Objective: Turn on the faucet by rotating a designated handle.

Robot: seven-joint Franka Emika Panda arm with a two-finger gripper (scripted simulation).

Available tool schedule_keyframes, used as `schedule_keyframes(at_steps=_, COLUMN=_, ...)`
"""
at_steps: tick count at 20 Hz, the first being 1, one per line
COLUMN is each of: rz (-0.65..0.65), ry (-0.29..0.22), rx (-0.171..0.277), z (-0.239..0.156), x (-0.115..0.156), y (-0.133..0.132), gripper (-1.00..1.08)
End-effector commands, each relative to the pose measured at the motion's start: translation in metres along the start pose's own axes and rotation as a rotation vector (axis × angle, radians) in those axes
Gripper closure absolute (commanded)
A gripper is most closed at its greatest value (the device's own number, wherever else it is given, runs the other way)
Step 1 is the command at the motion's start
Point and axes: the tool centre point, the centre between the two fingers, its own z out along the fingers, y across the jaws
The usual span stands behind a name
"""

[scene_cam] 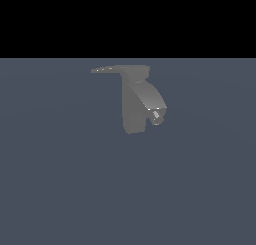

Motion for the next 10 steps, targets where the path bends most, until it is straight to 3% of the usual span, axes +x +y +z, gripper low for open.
schedule_keyframes(at_steps=1, rz=0.000, ry=0.000, rx=0.000, z=0.000, x=0.000, y=0.000, gripper=1.08)
schedule_keyframes(at_steps=10, rz=0.040, ry=-0.001, rx=0.000, z=0.007, x=0.006, y=-0.010, gripper=1.08)
